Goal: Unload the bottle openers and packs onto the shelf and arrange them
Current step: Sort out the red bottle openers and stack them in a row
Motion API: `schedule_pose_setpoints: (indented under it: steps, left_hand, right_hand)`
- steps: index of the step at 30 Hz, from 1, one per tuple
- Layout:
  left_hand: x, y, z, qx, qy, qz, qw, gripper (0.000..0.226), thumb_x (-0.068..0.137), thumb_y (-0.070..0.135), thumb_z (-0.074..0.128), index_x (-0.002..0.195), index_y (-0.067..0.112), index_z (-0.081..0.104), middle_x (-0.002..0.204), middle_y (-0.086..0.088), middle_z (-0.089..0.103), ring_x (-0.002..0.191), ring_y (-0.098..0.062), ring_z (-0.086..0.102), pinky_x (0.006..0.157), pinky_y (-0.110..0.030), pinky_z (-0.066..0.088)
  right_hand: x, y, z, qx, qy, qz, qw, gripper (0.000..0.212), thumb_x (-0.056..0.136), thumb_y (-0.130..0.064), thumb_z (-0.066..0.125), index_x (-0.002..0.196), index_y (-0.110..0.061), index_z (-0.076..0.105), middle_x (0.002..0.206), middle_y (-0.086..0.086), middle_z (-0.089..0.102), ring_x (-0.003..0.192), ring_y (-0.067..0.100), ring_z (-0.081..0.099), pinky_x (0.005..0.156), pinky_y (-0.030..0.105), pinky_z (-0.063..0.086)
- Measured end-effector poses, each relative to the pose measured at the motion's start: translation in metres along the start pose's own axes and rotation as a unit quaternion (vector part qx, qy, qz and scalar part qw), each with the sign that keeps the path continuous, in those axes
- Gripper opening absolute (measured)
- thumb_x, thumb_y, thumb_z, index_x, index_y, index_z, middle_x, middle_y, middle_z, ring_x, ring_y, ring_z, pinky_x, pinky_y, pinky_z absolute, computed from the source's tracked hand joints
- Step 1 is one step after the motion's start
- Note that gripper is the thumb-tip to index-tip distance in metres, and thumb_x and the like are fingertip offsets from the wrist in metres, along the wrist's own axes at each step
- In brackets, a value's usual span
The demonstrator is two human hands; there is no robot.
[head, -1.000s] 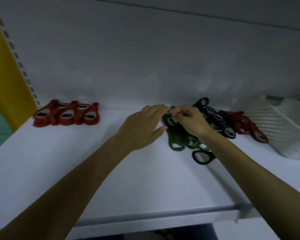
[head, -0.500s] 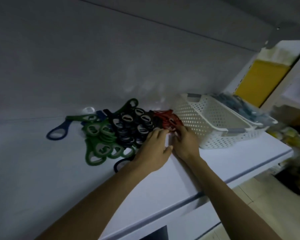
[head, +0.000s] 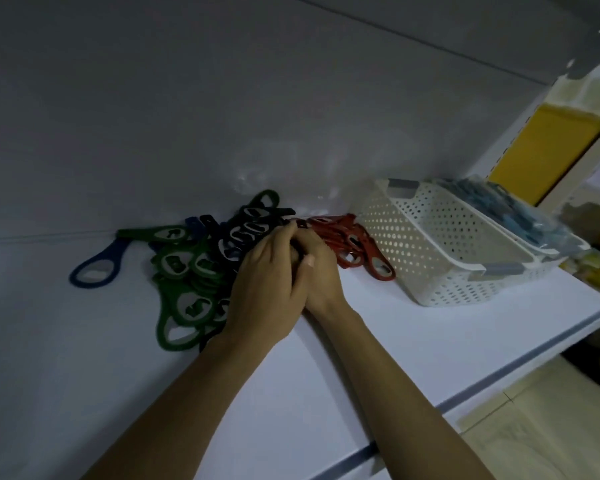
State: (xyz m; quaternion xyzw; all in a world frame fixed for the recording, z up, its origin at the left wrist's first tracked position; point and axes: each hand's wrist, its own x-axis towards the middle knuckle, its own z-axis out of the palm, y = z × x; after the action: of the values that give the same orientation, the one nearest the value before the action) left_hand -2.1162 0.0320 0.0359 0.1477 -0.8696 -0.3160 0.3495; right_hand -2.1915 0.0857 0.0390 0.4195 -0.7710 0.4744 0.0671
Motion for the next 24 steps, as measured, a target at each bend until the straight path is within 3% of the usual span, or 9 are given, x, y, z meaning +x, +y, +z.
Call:
schedule_pose_setpoints:
  steps: [3, 5, 7, 9, 13, 16, 18, 21, 24]
  left_hand:
    - [-0.002, -0.005, 0.005, 0.021, -0.026, 0.032, 0.999, 0.058, 0.095, 0.041, 0.035, 0.145, 0.013, 0.030, 0.146, -0.007, 0.042, 0.134, -0.021, 0.037, 0.112, -0.034, 0.030]
    - [-0.003, -0.008, 0.007, 0.072, -0.034, 0.062, 0.995, 0.055, 0.096, 0.035, 0.043, 0.144, 0.011, 0.033, 0.143, -0.008, 0.045, 0.135, -0.021, 0.036, 0.113, -0.030, 0.020]
    - [-0.004, -0.009, 0.008, 0.099, -0.032, 0.081, 0.991, 0.055, 0.093, 0.030, 0.053, 0.141, 0.009, 0.038, 0.139, -0.009, 0.049, 0.135, -0.022, 0.037, 0.111, -0.029, 0.018]
    - [-0.003, -0.006, 0.007, 0.079, -0.020, 0.082, 0.993, 0.054, 0.090, 0.026, 0.057, 0.138, 0.007, 0.042, 0.137, -0.008, 0.051, 0.134, -0.024, 0.038, 0.109, -0.032, 0.025]
    - [-0.003, -0.004, 0.003, 0.010, 0.000, 0.083, 0.997, 0.044, 0.089, 0.019, 0.059, 0.131, 0.008, 0.050, 0.126, -0.006, 0.057, 0.122, -0.022, 0.046, 0.096, -0.032, 0.044]
    - [-0.004, -0.003, 0.002, -0.043, 0.001, 0.061, 0.997, 0.035, 0.090, 0.018, 0.056, 0.125, 0.013, 0.053, 0.117, 0.000, 0.060, 0.110, -0.016, 0.051, 0.078, -0.033, 0.054]
    - [-0.004, -0.004, 0.003, -0.057, 0.007, 0.060, 0.997, 0.029, 0.091, 0.016, 0.055, 0.119, 0.013, 0.057, 0.112, 0.001, 0.061, 0.106, -0.015, 0.052, 0.074, -0.036, 0.056]
    - [-0.003, -0.006, 0.006, -0.084, 0.003, 0.056, 0.995, 0.023, 0.091, 0.014, 0.054, 0.114, 0.012, 0.060, 0.106, 0.001, 0.063, 0.099, -0.015, 0.058, 0.075, -0.038, 0.056]
    - [-0.003, -0.007, 0.007, -0.109, -0.006, 0.043, 0.993, 0.024, 0.092, 0.013, 0.054, 0.115, 0.014, 0.060, 0.097, 0.007, 0.064, 0.084, -0.011, 0.064, 0.070, -0.036, 0.056]
  right_hand:
    - [-0.003, 0.008, -0.014, -0.018, 0.065, 0.045, 0.997, 0.028, 0.088, -0.011, 0.047, 0.106, -0.015, 0.068, 0.105, -0.001, 0.067, 0.099, 0.012, 0.060, 0.086, 0.026, 0.048]
    - [0.001, 0.021, -0.027, -0.164, 0.094, 0.105, 0.976, 0.032, 0.089, -0.011, 0.044, 0.113, -0.013, 0.065, 0.116, 0.004, 0.064, 0.110, 0.020, 0.055, 0.092, 0.035, 0.046]
    - [0.004, 0.031, -0.035, -0.318, 0.046, 0.200, 0.925, 0.034, 0.093, -0.020, 0.042, 0.122, -0.014, 0.059, 0.131, 0.007, 0.054, 0.122, 0.029, 0.046, 0.100, 0.042, 0.038]
    - [0.003, 0.036, -0.037, -0.369, -0.022, 0.245, 0.896, 0.037, 0.096, -0.029, 0.039, 0.128, -0.018, 0.056, 0.140, 0.009, 0.046, 0.128, 0.031, 0.039, 0.105, 0.044, 0.033]
    - [0.001, 0.035, -0.038, -0.331, 0.042, 0.210, 0.919, 0.033, 0.093, -0.023, 0.047, 0.122, -0.015, 0.059, 0.127, 0.012, 0.053, 0.116, 0.032, 0.045, 0.095, 0.042, 0.042]
    - [0.002, 0.037, -0.043, -0.356, 0.043, 0.259, 0.897, 0.038, 0.091, -0.022, 0.051, 0.129, -0.013, 0.051, 0.133, 0.014, 0.049, 0.121, 0.036, 0.043, 0.100, 0.042, 0.038]
    - [0.002, 0.041, -0.044, -0.345, 0.026, 0.263, 0.901, 0.034, 0.091, -0.015, 0.047, 0.124, -0.011, 0.054, 0.126, 0.016, 0.057, 0.113, 0.037, 0.050, 0.092, 0.040, 0.044]
    - [0.001, 0.044, -0.046, -0.308, 0.075, 0.236, 0.919, 0.038, 0.088, -0.005, 0.043, 0.121, -0.015, 0.057, 0.107, 0.013, 0.066, 0.096, 0.035, 0.059, 0.075, 0.037, 0.050]
    - [0.000, 0.038, -0.045, -0.233, 0.136, 0.213, 0.939, 0.033, 0.087, -0.008, 0.049, 0.116, -0.017, 0.061, 0.100, 0.006, 0.070, 0.088, 0.026, 0.064, 0.069, 0.032, 0.050]
